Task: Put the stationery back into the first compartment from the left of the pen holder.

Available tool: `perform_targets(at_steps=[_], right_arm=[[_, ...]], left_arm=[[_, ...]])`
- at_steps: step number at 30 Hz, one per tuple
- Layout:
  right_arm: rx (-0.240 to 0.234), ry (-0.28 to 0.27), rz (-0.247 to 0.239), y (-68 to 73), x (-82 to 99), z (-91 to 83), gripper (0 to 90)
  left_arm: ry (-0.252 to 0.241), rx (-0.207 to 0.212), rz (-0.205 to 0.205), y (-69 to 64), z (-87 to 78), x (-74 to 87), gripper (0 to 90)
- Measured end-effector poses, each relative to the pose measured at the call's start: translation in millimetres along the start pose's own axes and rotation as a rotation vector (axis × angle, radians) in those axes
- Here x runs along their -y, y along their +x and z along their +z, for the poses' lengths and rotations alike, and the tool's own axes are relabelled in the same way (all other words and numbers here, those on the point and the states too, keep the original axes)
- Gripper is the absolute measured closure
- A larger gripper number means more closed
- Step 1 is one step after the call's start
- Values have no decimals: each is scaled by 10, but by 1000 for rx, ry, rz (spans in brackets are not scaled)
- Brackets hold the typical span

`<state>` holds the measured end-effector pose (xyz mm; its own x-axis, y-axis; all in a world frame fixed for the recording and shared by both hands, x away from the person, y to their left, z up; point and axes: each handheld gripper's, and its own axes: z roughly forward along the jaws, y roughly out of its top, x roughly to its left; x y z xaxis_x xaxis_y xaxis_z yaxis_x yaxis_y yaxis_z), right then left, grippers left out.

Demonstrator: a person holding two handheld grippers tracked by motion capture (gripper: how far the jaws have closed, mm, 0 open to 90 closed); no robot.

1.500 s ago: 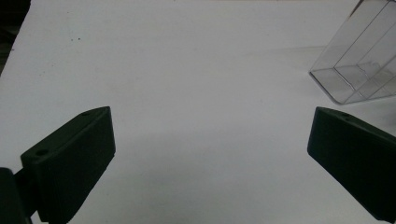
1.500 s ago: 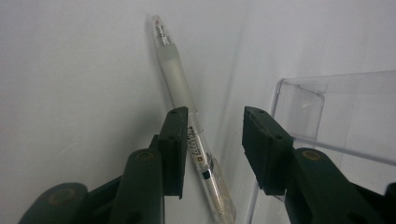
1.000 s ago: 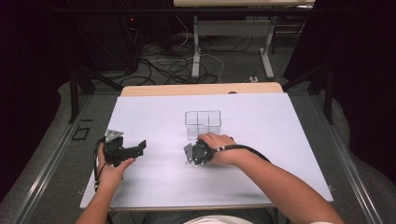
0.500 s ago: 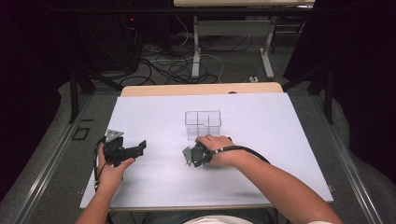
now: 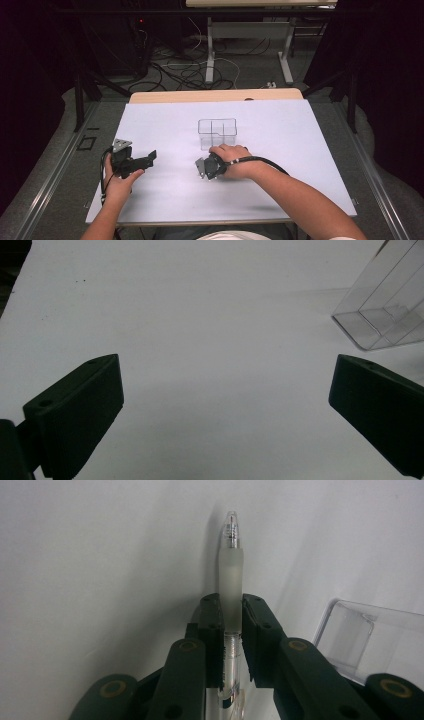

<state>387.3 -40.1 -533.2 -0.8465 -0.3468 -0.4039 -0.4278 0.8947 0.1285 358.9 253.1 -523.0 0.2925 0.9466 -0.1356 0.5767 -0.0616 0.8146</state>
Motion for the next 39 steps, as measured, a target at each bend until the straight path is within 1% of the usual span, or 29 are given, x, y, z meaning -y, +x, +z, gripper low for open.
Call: perform_targets(at_steps=[1, 2, 5, 6, 7, 8, 10, 11, 12, 13, 14, 15, 17, 18, 20, 21, 22, 23, 24, 25, 26, 28, 31, 33, 36, 37, 39], right_arm=[[1, -16, 12, -1, 3, -2, 800], [11, -19, 21, -12, 5, -29, 801], [21, -31, 33, -25, 16, -55, 800], [27, -33, 47, -25, 19, -70, 801], [39, -32, 52, -32, 24, -90, 801], [48, -46, 65, -35, 30, -97, 801], [62, -51, 85, -53, 39, -140, 800], [80, -76, 106, -71, 50, -179, 800], [80, -76, 106, -71, 50, -179, 800], [82, -95, 122, -81, 56, -197, 800], [89, -106, 138, -92, 64, -219, 801], [86, -106, 158, -100, 69, -246, 800], [98, -139, 187, -122, 83, -275, 801], [97, -142, 211, -125, 90, -296, 801], [94, -159, 231, -153, 103, -329, 801], [103, -172, 256, -155, 107, -343, 800], [98, -169, 274, -162, 109, -370, 801], [100, -179, 292, -169, 113, -389, 800], [111, -205, 310, -173, 116, -395, 800], [96, -204, 343, -175, 124, -425, 801], [102, -238, 360, -186, 136, -428, 801], [98, -261, 411, -189, 158, -448, 801], [101, -290, 463, -206, 199, -465, 801], [101, -318, 516, -221, 229, -484, 801], [105, -366, 559, -258, 272, -517, 801], [100, -378, 586, -261, 278, -538, 801], [97, -416, 618, -285, 295, -567, 801]], left_arm=[[0, 0, 0, 0, 0, 0, 12], [0, 0, 0, 0, 0, 0, 12], [0, 0, 0, 1, 0, -1, 12], [0, 0, 0, 1, 1, -1, 12], [0, 1, 0, 0, 2, -2, 12], [-2, 1, -1, 0, 5, -1, 12], [-3, 0, 1, 3, 13, -3, 12], [-1, 0, 0, 3, 16, -3, 12], [1, 0, -1, 2, 19, -3, 12], [6, 0, 0, 2, 20, -4, 12], [9, 0, 4, 2, 21, -4, 12], [5, 0, 6, 1, 26, -3, 12], [6, -1, 3, -2, 27, -2, 12], [6, -2, 2, -4, 28, -1, 12], [-1, -1, -2, -8, 32, 4, 12], [0, -1, -1, -8, 31, 4, 12], [7, 1, 1, -5, 26, 2, 12], [9, 1, 1, -2, 23, 1, 12], [9, 1, -1, -1, 21, 1, 12], [8, 1, -1, 2, 20, 2, 12], [6, 1, -3, 4, 22, 5, 12], [10, 1, -6, 6, 23, 8, 12], [3, 0, -8, 7, 31, 9, 12], [12, 1, -6, 7, 26, 6, 13], [9, 1, -2, 6, 25, 4, 13], [9, 1, -2, 6, 24, 4, 13], [4, 0, -6, 4, 25, 5, 13]])
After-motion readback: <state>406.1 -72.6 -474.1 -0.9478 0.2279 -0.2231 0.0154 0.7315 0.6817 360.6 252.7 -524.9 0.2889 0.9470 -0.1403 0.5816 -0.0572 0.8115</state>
